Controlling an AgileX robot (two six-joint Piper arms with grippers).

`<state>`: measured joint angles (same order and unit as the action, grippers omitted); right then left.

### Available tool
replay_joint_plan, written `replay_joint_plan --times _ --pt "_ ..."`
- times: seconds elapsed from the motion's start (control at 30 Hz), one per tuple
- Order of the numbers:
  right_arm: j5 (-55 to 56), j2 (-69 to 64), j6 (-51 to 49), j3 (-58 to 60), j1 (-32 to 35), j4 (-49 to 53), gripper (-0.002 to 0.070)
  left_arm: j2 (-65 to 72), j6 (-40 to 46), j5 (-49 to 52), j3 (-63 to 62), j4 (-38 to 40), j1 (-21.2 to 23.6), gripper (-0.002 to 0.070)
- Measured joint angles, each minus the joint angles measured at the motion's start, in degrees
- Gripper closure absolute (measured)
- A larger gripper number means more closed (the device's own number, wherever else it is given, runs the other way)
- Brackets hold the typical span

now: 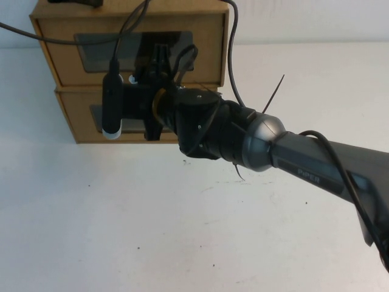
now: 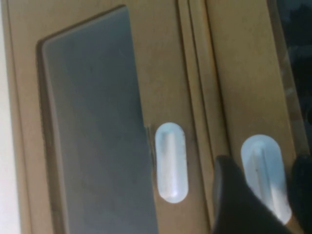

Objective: Open the shoe box
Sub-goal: 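Pull the top drawer of the cardboard box fully open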

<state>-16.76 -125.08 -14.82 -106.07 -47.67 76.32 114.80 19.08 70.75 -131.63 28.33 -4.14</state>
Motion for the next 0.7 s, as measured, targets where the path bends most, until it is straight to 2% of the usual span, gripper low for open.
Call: replay_joint_plan --times 0.37,0.7 --pt "1.0 0.0 0.0 0.0 0.34 0.92 0.0525 0.0 0.0 0.0 0.0 0.0 0.0 0.068" --pt "0.97 -0.99 0.0 -0.96 0.46 3.44 0.0535 0.0 0.11 0.0 0.0 0.0 0.0 0.068"
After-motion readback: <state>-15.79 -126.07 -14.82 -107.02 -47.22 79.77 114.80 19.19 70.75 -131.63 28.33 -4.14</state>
